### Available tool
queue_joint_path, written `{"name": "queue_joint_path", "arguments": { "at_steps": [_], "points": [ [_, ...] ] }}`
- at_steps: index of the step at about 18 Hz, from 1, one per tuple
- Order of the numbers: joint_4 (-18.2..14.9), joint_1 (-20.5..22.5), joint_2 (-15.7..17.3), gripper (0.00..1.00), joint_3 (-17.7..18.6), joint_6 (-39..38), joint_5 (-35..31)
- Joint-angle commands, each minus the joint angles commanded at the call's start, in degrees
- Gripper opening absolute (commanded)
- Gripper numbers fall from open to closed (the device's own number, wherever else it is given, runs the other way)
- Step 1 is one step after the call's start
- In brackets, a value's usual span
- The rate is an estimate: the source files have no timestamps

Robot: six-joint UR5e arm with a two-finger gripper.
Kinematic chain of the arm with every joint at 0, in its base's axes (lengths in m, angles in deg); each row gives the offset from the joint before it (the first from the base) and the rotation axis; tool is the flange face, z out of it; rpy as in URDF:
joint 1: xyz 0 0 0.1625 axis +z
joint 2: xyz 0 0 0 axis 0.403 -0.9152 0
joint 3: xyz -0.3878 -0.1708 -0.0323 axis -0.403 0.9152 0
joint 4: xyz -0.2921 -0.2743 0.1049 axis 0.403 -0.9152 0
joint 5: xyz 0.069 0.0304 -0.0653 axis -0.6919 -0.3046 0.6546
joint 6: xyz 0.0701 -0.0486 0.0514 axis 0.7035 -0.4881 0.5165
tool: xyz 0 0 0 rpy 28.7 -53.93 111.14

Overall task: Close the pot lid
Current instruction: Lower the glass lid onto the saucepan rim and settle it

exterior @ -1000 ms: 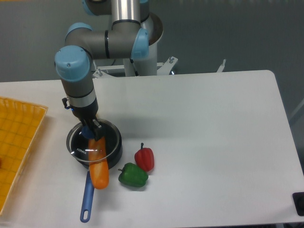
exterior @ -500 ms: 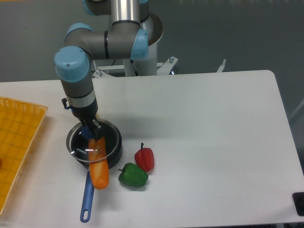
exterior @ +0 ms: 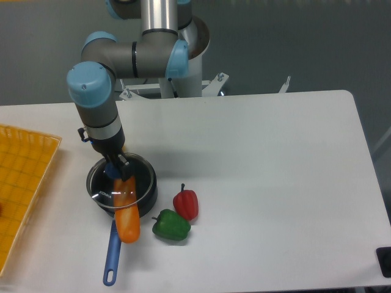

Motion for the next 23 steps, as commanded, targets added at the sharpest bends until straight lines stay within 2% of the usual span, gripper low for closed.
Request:
{"name": "queue_joint_path", "arguments": {
  "at_steps": [5,10,13,23],
  "points": [
    [0.0,-0.1,-0.4,0.6,0.1,0.0,0.0],
    [0.0,-0.1,-0.4,0.67,0.1,0.0,-0.1],
    [-0.1,-0.1,-0.4,0.99,0.0,0.3,-0.1],
    [-0.3,-0.1,-0.4,1.0,-0.7,-0.3,0.0]
  ]
}}
